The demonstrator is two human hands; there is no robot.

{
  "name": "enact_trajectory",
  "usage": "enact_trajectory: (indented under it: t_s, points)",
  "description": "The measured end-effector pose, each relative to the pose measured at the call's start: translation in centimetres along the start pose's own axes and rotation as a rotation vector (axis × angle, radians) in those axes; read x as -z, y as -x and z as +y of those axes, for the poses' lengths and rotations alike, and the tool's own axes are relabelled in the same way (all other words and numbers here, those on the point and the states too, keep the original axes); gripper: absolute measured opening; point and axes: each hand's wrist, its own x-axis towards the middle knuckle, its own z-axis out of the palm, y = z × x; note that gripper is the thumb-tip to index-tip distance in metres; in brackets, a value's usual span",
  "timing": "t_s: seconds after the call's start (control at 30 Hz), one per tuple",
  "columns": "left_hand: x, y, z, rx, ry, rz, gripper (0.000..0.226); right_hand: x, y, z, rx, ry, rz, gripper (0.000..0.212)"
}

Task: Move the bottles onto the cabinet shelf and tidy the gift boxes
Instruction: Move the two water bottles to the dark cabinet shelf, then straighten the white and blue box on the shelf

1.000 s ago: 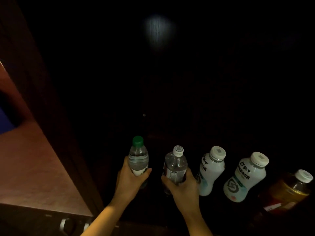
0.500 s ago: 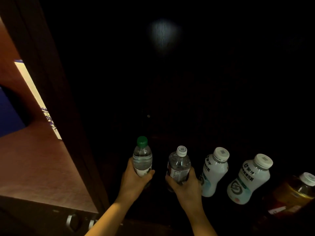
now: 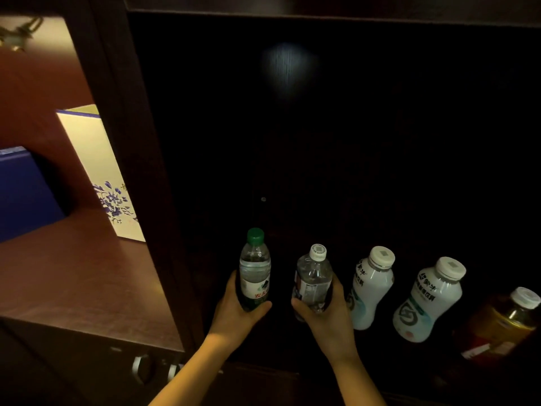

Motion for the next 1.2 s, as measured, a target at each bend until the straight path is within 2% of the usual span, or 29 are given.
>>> enact_trajectory:
  t_s: [0.2, 0.37, 0.47, 0.6, 0.8, 0.93, 1.03, 1.2]
  points:
    - [1.2, 2.3, 1.0, 0.016, -0.026, -0.024, 0.103, 0.7, 2.4, -2.0, -0.036, 0.077, 0.068, 0.105]
    - [3.1, 5.7, 2.0, -0.123, 0.002, -0.101, 0.085, 1.1, 6.5, -4.6, -0.027, 0.135, 0.161, 0.108]
    - [4.8, 8.1, 2.7, -0.171, -0.032, -0.137, 0.092, 0.9, 9.6, -6.6, 0.000, 0.171, 0.212, 0.105]
    - [7.7, 11.1, 3.4, -0.246, 0.003, -0.136, 0.084, 0.4, 14.1, -9.7, 0.044, 0.189, 0.264, 0.103]
    - [13.0, 14.7, 4.3, -0.327, 0.081, -0.098, 0.054, -1.2, 20.1, -13.8, 0.077, 0.146, 0.337, 0.075]
    - [18.0, 16.7, 3.7, -0.356, 0.171, -0.003, 0.028, -3.7, 23.0, -16.6, 0.084, 0.071, 0.345, 0.048]
    - [22.4, 17.8, 2.8, -0.365, 0.191, 0.058, 0.024, -6.7, 24.4, -18.6, 0.086, 0.053, 0.308, 0.043]
    - [30.3, 19.0, 0.9, -0.342, 0.186, 0.191, 0.023, -13.3, 25.2, -21.8, 0.193, 0.040, 0.226, 0.040]
